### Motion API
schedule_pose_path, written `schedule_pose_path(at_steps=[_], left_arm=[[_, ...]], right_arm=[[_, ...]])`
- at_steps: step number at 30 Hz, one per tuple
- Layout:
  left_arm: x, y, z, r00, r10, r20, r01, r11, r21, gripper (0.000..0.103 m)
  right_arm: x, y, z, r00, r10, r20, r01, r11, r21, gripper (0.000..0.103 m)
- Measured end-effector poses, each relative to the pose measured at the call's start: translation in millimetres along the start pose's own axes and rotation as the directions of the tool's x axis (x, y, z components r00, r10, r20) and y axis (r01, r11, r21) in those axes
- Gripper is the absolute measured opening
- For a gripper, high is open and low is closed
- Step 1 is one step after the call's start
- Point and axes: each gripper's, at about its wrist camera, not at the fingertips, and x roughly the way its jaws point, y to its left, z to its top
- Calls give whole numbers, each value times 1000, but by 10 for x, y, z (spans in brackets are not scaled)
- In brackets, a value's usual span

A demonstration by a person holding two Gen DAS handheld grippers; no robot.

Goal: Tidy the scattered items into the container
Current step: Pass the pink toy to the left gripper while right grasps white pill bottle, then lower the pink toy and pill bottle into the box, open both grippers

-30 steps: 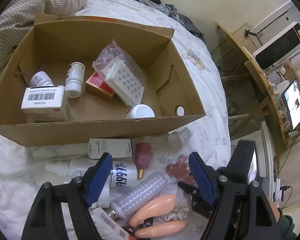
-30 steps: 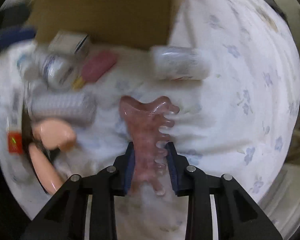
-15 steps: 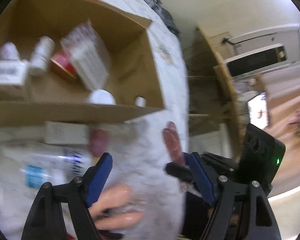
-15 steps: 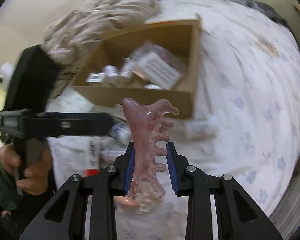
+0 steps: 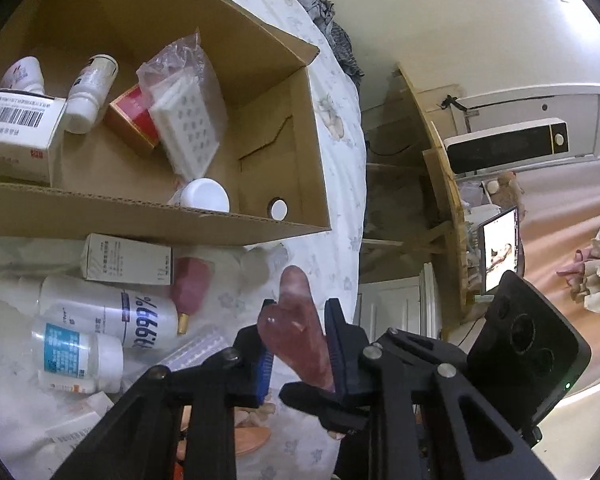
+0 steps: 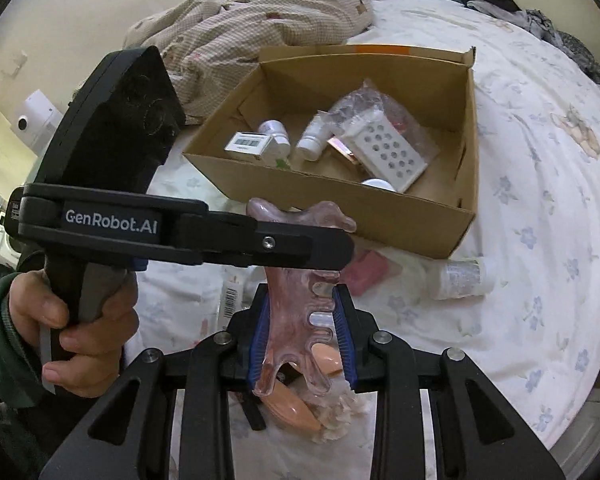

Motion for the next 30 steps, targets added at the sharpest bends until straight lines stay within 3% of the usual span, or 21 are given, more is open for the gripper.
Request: schedule_pose_path(at_steps=[3, 4, 7, 10, 14, 17, 22, 30], left_arm=[[-74, -97, -1, 1000, 12, 27, -14, 999, 50, 18], [-130, -137, 2, 998, 29, 53, -32, 997, 70, 18], [-324, -168, 42, 990, 57, 131, -67, 994, 80, 18], [-415, -149, 86, 986, 53, 161, -63, 996, 63, 18], [-465, -151, 116, 983, 60, 176, -70, 996, 50, 18], [-503, -204, 118, 981, 55, 186, -68, 996, 64, 18], [-580, -237, 133, 976, 71, 208, -87, 994, 71, 18], [-670, -146, 166, 968, 110, 226, -122, 992, 42, 18]], right_arm=[[-48, -70, 30, 1000, 3, 3, -4, 1000, 9, 35], [-70, -97, 40, 1000, 4, 5, -4, 1000, 13, 40], [-192, -355, 30, 984, -177, 15, 176, 983, 52, 68], [-136, -684, -16, 946, -322, -40, 324, 936, 137, 68], [140, -864, -57, 930, -353, -106, 366, 915, 168, 68], [410, -837, -58, 924, -357, -138, 374, 918, 130, 68], [776, -758, 17, 888, -438, -139, 447, 894, 37, 69], [813, -900, 46, 922, -369, -118, 383, 913, 141, 66]])
